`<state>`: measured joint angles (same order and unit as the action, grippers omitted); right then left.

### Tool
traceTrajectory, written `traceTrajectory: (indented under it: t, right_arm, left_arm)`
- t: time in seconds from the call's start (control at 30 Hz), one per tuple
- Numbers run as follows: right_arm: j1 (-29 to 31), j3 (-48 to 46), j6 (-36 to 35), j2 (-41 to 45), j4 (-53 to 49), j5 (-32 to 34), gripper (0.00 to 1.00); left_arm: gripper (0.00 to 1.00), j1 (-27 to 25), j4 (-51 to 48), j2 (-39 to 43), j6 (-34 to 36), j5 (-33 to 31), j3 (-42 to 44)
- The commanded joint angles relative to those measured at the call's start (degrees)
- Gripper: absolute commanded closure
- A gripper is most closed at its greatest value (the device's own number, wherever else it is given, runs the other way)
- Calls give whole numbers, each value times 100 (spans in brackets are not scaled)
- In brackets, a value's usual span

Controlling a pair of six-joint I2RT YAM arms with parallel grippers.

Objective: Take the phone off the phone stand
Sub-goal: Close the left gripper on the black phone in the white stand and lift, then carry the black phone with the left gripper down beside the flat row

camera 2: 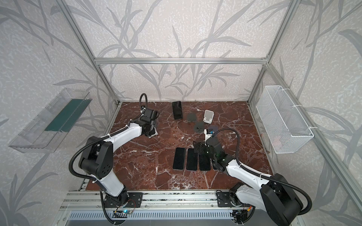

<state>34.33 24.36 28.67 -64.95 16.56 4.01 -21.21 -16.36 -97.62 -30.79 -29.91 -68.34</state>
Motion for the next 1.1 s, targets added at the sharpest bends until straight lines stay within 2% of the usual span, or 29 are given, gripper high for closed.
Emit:
traceTrajectory:
  t: [0.0, 0.07, 0.2, 0.4, 0.53, 0.77, 0.9, 1.07]
  right_arm:
    - [40, 169, -58, -10, 172, 21, 7]
    - [45, 158, -63, 0, 184, 29, 7]
    - [51, 165, -45, -95, 263, -50, 7]
    - [106, 34, -107, -106, 858, -616, 7]
    - [353, 26, -331, -191, 1269, -1024, 7]
    - [527, -105, -393, -126, 1337, -442, 7]
    - [526, -129, -349, -137, 1350, -325, 7]
    - [528, -120, -326, -176, 1325, -263, 7]
  left_arm:
    - [39, -89, -127, 402, 187, -9, -60]
    - [39, -110, -75, 581, 356, 257, 0]
    - [40, -213, -183, 951, 346, 364, 101]
    - [42, -465, -679, 1375, 322, 612, 210]
    - [43, -636, -960, 1670, 206, 840, 439]
    - [47, -1052, -1656, 1881, -66, 1655, 797]
    - [48, -1339, -2069, 1815, -200, 1865, 861]
    - [48, -1728, -2030, 1684, -357, 2044, 1156]
